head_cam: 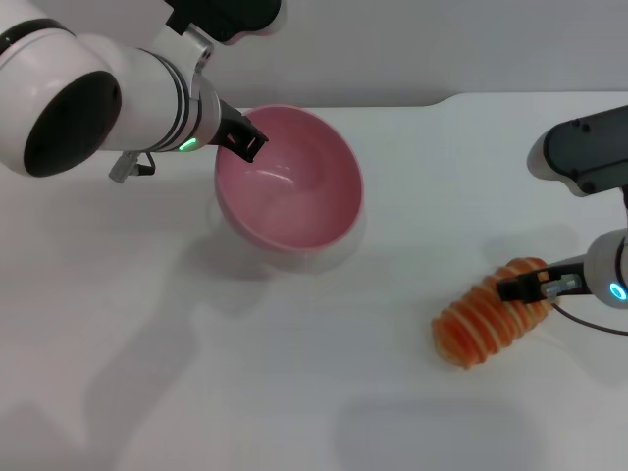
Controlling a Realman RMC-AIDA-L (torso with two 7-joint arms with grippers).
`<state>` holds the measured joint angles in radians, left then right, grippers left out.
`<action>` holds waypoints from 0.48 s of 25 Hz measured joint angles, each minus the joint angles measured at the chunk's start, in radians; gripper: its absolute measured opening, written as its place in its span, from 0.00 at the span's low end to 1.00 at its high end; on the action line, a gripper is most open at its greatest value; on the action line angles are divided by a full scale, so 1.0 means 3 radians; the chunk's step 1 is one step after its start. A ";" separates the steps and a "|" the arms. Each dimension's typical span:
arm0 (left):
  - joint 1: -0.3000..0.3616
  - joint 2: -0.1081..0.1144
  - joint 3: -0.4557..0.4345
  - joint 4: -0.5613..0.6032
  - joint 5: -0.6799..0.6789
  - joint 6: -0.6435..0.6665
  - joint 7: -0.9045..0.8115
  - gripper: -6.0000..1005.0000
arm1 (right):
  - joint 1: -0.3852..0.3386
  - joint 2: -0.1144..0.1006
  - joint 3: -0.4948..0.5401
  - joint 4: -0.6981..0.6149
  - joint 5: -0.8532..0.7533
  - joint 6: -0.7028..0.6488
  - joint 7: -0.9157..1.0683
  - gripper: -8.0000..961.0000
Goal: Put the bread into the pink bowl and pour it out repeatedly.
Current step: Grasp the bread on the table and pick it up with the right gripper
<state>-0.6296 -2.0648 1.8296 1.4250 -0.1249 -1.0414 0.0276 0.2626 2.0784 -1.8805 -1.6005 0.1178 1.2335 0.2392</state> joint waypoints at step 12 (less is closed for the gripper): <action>-0.0019 0.0000 -0.0004 0.0000 0.0001 -0.0005 0.0005 0.05 | 0.0053 -0.0005 0.0033 0.0260 0.0088 -0.0194 0.0000 0.77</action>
<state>-0.6354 -2.0647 1.8282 1.4250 -0.1245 -1.0428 0.0290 0.2786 2.0770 -1.8707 -1.5224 0.1442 1.1754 0.2392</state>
